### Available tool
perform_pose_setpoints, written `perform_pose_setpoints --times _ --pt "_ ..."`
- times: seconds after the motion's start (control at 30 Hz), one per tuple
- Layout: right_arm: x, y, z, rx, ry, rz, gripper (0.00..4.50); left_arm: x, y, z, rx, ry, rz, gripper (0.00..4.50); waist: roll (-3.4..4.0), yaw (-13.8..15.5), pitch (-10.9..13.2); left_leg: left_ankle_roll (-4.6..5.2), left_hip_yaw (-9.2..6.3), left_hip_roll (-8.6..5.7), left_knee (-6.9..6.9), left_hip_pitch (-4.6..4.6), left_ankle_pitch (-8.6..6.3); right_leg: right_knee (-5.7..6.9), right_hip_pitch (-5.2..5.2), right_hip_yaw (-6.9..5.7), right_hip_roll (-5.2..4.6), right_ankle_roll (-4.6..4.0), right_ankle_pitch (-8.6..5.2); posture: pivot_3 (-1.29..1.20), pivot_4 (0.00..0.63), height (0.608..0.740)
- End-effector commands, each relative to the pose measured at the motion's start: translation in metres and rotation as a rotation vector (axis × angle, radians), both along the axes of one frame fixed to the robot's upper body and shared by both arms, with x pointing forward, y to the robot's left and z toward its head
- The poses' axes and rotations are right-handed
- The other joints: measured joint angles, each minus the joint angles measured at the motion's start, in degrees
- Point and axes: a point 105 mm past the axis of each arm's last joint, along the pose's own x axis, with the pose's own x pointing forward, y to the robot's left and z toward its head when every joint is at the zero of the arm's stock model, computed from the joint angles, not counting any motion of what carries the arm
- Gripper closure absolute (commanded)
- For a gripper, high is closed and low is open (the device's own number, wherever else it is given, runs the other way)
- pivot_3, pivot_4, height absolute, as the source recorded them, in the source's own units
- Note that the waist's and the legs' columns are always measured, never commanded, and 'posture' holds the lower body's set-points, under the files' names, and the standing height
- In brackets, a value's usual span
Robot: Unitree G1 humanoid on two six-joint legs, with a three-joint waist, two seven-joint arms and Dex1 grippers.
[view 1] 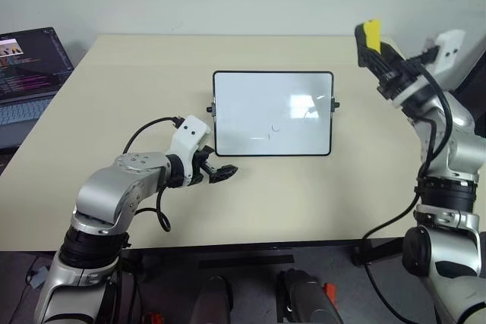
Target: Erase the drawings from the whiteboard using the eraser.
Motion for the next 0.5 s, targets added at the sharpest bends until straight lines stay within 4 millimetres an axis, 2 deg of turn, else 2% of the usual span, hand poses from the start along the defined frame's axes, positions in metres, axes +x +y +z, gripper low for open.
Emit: perform_pose_setpoints --times 0.03,0.1,0.17,0.27,0.5 --pt "-0.012 -0.028 0.022 0.153 -0.095 -0.053 3.41 0.000 -0.008 0.013 -0.013 -0.064 -0.040 0.00 0.01 -0.2 0.0 0.00 0.03 0.01 0.00 0.01 0.00 0.01 -0.01 0.02 0.00 0.00 0.00 0.00 0.150 0.740" --pt "-0.014 -0.051 0.018 0.281 -0.092 -0.103 3.41 0.000 -0.009 0.012 -0.016 -0.060 -0.042 0.00 0.00 -0.2 0.0 0.00 0.04 0.01 0.00 0.03 0.00 0.03 0.00 0.03 0.00 0.00 0.00 0.00 0.150 0.740" --pt "-0.017 -0.063 0.015 0.344 -0.090 -0.135 3.41 0.000 -0.008 0.010 -0.013 -0.057 -0.039 0.00 0.00 -0.1 0.0 0.00 0.03 0.01 0.01 0.03 0.00 0.02 0.02 0.01 0.01 0.00 0.00 0.00 0.150 0.740" --pt "-0.018 -0.066 0.012 0.358 -0.081 -0.148 3.41 -0.001 -0.007 0.009 -0.013 -0.056 -0.038 0.00 0.01 -0.2 0.0 0.01 0.05 0.01 0.01 0.01 0.00 -0.02 0.02 0.04 0.00 0.00 0.00 0.00 0.150 0.740" --pt "-0.014 -0.061 0.010 0.351 -0.067 -0.138 3.41 0.000 -0.008 0.009 -0.013 -0.058 -0.039 0.00 0.01 -0.3 0.0 0.01 0.07 0.02 0.01 0.04 0.00 0.01 0.01 0.06 0.01 0.00 0.00 0.00 0.150 0.740"
